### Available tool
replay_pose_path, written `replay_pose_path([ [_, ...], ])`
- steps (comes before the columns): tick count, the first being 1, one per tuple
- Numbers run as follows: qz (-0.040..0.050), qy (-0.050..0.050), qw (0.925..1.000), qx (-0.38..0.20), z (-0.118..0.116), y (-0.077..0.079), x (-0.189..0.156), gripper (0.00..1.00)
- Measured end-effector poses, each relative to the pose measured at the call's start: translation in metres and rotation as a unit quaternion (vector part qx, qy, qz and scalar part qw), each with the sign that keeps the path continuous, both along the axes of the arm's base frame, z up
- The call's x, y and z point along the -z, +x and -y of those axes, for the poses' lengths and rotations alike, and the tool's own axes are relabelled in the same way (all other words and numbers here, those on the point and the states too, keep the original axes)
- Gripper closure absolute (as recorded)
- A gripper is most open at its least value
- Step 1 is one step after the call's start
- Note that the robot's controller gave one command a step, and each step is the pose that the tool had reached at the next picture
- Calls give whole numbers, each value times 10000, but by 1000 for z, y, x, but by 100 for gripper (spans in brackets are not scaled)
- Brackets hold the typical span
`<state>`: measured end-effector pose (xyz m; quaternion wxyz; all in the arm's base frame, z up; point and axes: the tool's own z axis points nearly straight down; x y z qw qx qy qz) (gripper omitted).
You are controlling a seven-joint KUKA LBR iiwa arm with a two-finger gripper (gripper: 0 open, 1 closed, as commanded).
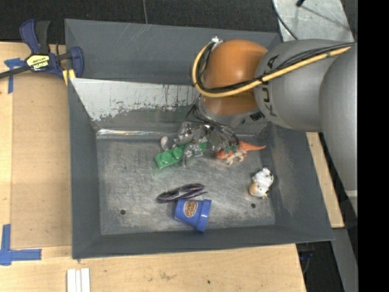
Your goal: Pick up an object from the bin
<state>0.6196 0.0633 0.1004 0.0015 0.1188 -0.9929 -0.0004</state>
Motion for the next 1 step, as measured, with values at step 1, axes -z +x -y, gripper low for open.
replay_pose_path([
  [1,23,0,10000,5,0,1,-21,100],
])
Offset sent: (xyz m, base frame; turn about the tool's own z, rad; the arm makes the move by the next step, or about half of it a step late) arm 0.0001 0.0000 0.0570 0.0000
